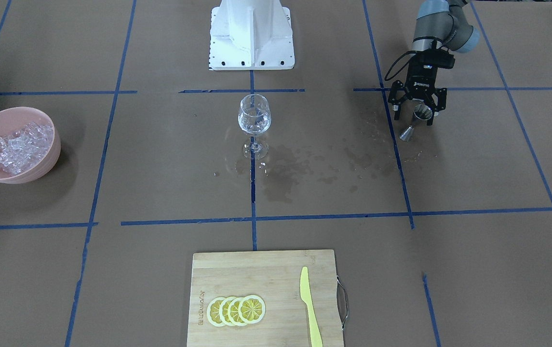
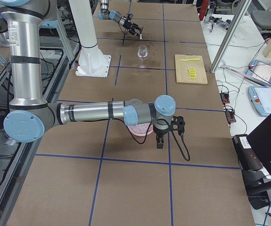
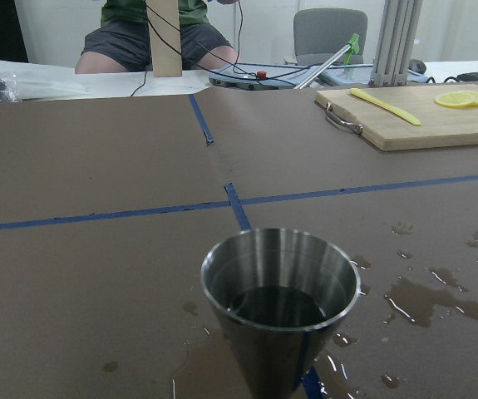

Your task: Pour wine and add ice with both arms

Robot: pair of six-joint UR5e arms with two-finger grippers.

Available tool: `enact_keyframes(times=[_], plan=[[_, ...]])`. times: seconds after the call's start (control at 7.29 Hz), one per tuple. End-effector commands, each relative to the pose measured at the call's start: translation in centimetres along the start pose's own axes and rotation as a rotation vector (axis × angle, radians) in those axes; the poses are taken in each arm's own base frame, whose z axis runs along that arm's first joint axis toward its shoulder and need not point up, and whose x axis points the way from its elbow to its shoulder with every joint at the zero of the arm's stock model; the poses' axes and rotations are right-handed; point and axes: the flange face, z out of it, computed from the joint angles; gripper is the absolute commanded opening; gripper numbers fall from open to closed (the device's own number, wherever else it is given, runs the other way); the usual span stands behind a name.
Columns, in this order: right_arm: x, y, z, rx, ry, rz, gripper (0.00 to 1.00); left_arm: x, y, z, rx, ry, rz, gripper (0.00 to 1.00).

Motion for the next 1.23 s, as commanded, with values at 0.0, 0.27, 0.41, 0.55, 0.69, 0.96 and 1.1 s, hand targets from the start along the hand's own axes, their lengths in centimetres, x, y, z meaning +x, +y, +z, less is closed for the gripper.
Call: enact_keyframes(times=[0.0, 0.27, 0.41, 0.55, 0.69, 0.96, 1.1], plan=[[-0.3, -0.1, -0.2, 0.005, -0.001, -0.005, 1.00, -1.2, 0.1, 0.3, 0.100, -0.025, -0.044, 1.00], [-0.2, 0.0, -0.2, 0.004, -0.001, -0.004, 1.00, -1.5, 0.4, 0.3, 0.106, -0.028, -0.038, 1.00], [-0.3, -0.1, -0.2, 0.005, -0.001, -0.003, 1.00, -0.8, 0.9, 0.7, 0.106, -0.026, -0.035, 0.99], [-0.2, 0.0, -0.2, 0.003, -0.002, -0.002, 1.00, -0.6, 1.6, 1.1, 0.107, -0.030, -0.028, 0.99], [-0.3, 0.0, -0.2, 0.004, -0.003, -0.005, 1.00, 0.0, 1.8, 1.3, 0.107, -0.027, -0.032, 0.98], [-0.2, -0.1, -0.2, 0.003, -0.002, -0.004, 1.00, -0.1, 1.8, 1.3, 0.106, -0.028, -0.023, 0.89], [-0.2, -0.1, -0.2, 0.003, -0.002, -0.004, 1.00, 0.0, 1.8, 1.3, 0.106, -0.029, -0.001, 0.83]])
